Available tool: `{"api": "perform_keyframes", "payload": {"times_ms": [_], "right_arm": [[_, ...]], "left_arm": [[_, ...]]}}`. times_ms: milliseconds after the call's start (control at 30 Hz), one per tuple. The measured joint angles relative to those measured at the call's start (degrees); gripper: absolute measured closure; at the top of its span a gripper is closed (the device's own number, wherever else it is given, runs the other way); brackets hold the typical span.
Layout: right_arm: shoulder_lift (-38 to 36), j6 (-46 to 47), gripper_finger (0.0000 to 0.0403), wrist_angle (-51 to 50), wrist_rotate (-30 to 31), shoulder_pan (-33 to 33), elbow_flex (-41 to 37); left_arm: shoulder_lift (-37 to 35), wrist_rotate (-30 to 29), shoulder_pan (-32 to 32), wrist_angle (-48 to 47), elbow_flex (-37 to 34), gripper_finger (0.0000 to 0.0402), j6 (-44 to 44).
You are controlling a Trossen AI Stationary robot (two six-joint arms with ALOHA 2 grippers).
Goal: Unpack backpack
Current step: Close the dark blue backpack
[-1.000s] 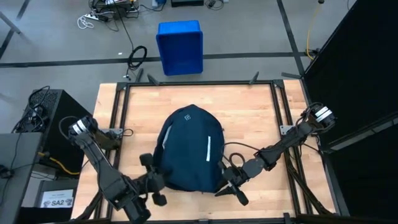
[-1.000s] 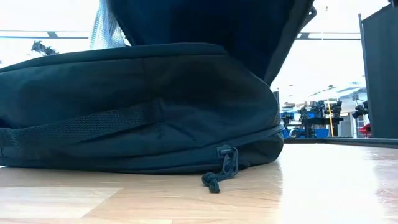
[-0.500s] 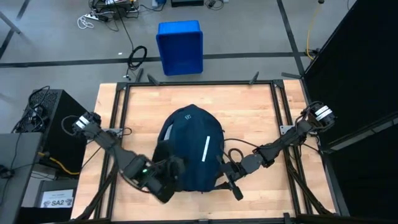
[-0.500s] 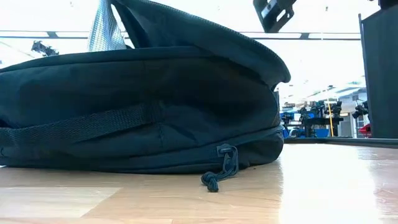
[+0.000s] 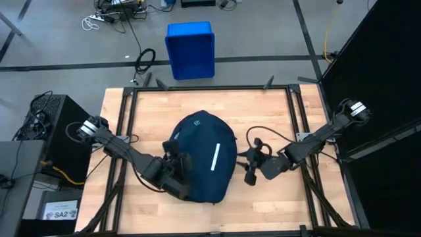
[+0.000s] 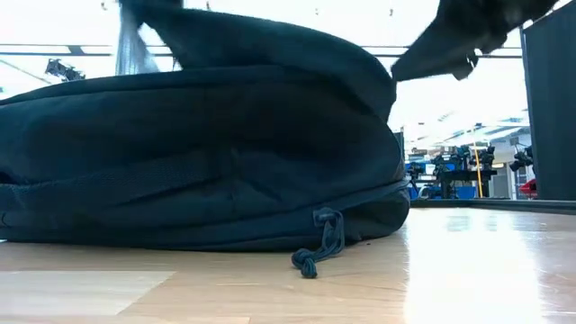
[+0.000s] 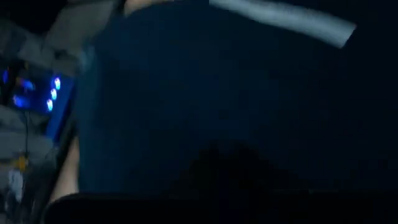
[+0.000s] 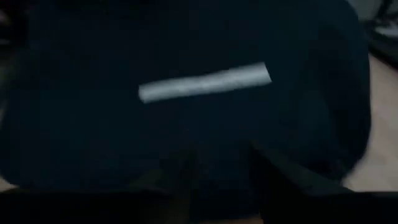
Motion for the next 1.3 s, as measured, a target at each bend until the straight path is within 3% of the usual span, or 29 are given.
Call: {"api": "perform_keyframes", "payload": {"times_ms": [133,267,433,633,900,1100,1300], "right_arm": [[0.33,3.13,0.0301,0.78,-0.42,-0.70,-3.41],[0.35,4.23,0.0307,1.17,-0.38,-2.22,-5.41],[0.35,4.79,0.0297,1.64,-0.41,-6.59,-7.49],[0.37,-2.56,0.0254,3.37,-1.98,-15.45,-8.55],[0.37,-11.42,0.0205,7.28,-15.80,-25.70,-8.55],[0.84,-11.50,0.0225,7.17,-22.78,-30.73,-8.55],[6.10,-11.67,0.0281,8.75,-28.58,-32.84,-8.55]], "left_arm": [[-2.82,2.19,-0.06,7.75,-11.73,0.0382,-5.79],[-6.02,5.37,-0.02,21.69,-22.88,0.0382,-7.62],[-7.38,7.82,-0.09,33.95,-31.18,0.0382,-8.12],[-7.47,7.85,-0.09,36.10,-31.70,0.0382,-8.00],[-7.47,7.99,-0.09,38.08,-30.46,0.0382,-5.63],[-7.57,7.93,-0.09,41.02,-30.41,0.0382,-1.98],[-7.76,7.84,-0.09,41.28,-30.30,0.0382,-0.50]]}}
